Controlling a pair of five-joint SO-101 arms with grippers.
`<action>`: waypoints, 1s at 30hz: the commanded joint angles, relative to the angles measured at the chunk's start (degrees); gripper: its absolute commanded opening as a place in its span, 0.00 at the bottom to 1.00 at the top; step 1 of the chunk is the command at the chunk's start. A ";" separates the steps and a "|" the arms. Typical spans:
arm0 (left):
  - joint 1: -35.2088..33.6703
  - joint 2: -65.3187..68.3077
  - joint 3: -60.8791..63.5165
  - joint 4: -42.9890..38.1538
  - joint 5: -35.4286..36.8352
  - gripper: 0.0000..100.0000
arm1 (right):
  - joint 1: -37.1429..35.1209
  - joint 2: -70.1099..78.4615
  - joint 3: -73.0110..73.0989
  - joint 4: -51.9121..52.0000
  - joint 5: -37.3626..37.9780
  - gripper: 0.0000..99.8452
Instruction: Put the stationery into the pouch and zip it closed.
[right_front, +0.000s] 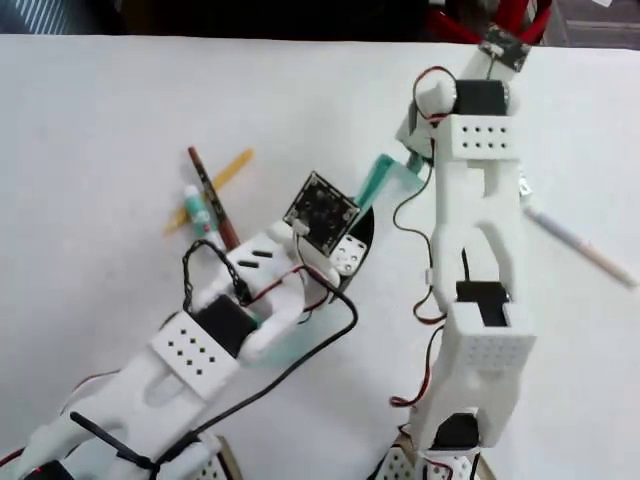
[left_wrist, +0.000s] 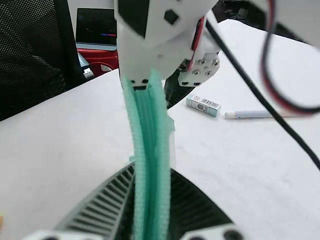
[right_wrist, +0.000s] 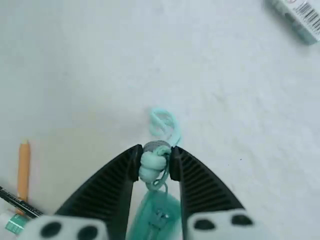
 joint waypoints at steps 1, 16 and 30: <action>0.13 0.66 0.62 0.44 -0.53 0.02 | 0.57 -6.37 -2.02 0.40 0.70 0.02; 0.66 0.75 3.60 -4.04 -0.44 0.02 | -1.98 -18.59 -2.37 2.86 0.79 0.02; 0.57 0.75 3.69 -3.78 -0.44 0.02 | 4.44 -18.77 6.42 1.71 7.21 0.02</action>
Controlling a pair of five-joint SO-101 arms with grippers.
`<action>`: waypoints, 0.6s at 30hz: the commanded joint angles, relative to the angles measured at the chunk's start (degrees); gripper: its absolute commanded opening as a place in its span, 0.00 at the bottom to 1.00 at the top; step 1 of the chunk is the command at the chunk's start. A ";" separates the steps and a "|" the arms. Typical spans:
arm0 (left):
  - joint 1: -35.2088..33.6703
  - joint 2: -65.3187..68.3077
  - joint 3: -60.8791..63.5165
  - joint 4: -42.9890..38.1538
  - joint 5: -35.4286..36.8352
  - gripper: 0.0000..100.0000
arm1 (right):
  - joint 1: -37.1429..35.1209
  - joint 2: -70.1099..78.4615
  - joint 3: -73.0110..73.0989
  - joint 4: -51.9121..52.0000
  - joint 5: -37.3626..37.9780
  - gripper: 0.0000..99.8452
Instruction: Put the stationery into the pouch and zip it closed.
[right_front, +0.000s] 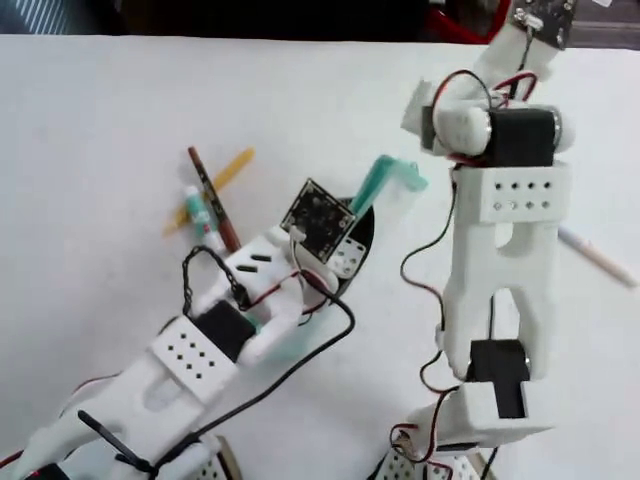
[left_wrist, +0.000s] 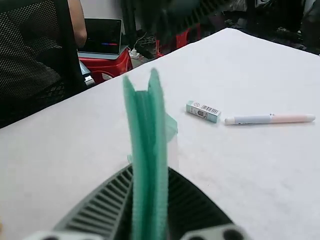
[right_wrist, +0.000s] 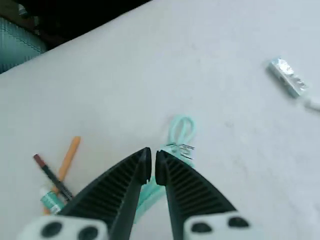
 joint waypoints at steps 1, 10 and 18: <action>0.48 1.27 0.88 0.26 -0.44 0.02 | 5.05 2.77 3.60 -2.24 1.76 0.02; 0.48 1.27 0.79 0.26 -0.53 0.02 | 16.48 9.98 5.63 -10.24 33.23 0.02; 3.30 1.19 -5.10 7.12 -16.88 0.02 | 20.09 11.38 5.63 -10.07 42.55 0.02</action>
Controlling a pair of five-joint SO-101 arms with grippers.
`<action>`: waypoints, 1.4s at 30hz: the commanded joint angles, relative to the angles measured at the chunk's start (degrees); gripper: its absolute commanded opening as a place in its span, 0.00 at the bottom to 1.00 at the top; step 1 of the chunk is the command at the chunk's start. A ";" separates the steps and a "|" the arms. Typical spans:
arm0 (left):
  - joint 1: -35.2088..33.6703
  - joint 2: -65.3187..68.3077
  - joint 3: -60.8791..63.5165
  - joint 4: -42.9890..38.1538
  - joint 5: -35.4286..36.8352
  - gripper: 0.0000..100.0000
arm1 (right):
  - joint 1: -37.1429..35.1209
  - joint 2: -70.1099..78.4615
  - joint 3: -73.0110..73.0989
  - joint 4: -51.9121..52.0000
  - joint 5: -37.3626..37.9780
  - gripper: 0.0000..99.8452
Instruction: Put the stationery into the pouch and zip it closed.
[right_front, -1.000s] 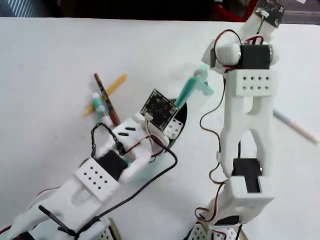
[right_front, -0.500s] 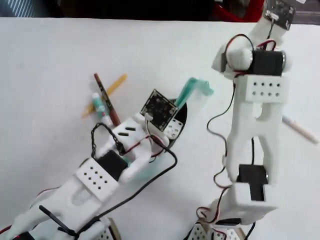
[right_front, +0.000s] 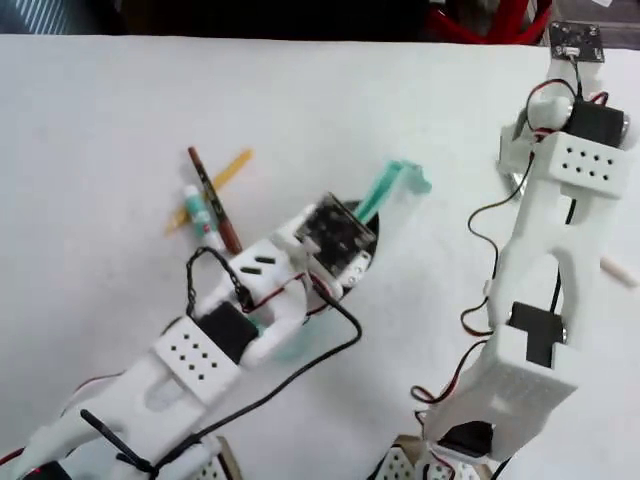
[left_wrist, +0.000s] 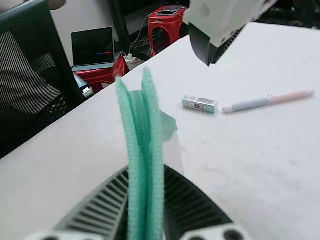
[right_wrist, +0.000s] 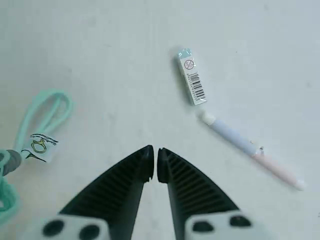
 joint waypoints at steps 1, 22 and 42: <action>1.36 0.84 -6.24 9.41 -6.77 0.02 | 1.45 -1.63 -0.35 -0.57 3.96 0.02; 4.09 3.03 -5.36 14.77 -14.07 0.02 | -20.35 -12.35 -0.79 10.33 -20.48 0.29; 5.23 2.77 -3.87 14.42 -14.24 0.02 | -21.76 1.54 -0.35 11.56 1.05 0.28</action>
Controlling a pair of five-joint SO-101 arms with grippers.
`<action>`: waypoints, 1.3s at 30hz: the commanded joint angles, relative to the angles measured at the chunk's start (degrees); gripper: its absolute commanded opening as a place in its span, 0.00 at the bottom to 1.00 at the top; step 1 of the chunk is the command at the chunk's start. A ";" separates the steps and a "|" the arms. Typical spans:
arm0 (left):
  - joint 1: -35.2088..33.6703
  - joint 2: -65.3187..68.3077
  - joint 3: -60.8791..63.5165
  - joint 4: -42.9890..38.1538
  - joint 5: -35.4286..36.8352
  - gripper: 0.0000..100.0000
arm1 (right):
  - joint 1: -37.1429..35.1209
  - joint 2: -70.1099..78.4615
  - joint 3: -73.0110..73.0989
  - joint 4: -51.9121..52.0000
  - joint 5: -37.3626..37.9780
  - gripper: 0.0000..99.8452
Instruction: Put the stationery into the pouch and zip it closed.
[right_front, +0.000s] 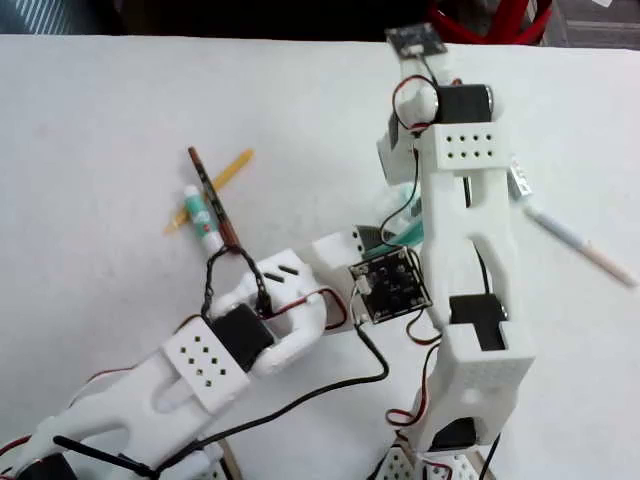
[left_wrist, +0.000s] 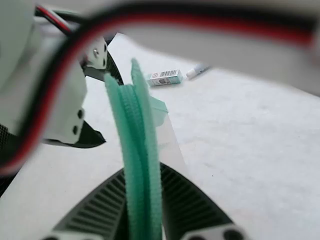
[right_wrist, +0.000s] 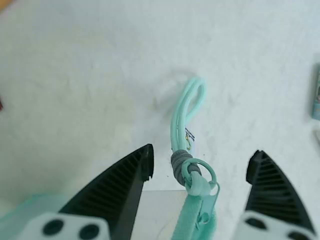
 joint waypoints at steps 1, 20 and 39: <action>-0.22 1.27 2.37 0.35 -0.53 0.02 | 2.95 -1.10 2.90 0.40 5.10 0.26; 1.01 1.63 2.64 0.53 -0.35 0.02 | 9.45 -2.24 15.56 0.40 15.03 0.08; 5.23 1.63 6.42 2.90 -0.70 0.02 | 2.33 -1.98 13.98 -0.04 14.77 0.21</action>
